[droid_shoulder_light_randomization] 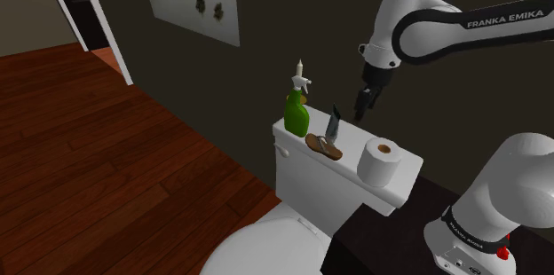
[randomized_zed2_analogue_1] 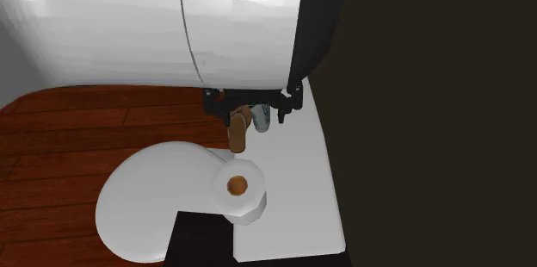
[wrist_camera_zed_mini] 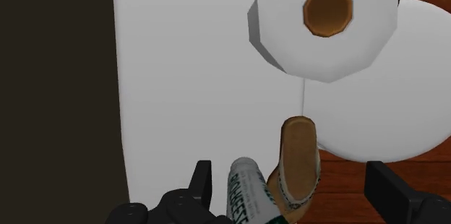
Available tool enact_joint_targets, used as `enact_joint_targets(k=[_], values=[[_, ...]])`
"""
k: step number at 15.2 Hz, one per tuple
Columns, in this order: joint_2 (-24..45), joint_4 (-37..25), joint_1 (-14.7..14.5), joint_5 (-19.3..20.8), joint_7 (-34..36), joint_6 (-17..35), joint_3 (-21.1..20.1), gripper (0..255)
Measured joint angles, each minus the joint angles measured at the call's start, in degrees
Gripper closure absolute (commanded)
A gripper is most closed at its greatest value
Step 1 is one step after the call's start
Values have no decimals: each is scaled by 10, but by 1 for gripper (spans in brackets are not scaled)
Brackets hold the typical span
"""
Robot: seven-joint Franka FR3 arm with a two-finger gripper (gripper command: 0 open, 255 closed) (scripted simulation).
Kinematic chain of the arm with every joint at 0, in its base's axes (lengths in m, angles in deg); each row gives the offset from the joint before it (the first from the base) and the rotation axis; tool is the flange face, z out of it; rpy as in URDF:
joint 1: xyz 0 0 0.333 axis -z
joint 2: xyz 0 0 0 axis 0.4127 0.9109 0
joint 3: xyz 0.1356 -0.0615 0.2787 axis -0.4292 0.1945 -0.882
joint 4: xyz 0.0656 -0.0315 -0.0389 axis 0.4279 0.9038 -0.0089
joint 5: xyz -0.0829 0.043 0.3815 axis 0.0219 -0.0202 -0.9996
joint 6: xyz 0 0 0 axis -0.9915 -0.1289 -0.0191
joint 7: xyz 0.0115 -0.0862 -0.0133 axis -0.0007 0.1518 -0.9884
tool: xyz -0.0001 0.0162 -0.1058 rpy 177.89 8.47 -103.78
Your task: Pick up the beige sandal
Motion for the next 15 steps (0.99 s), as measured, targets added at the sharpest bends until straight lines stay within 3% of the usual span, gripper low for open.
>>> enact_joint_targets(k=[10, 15], values=[[184, 17, -32, -18, 5, 189, -35, 0], [226, 25, -34, -18, 3, 238, -38, 0]])
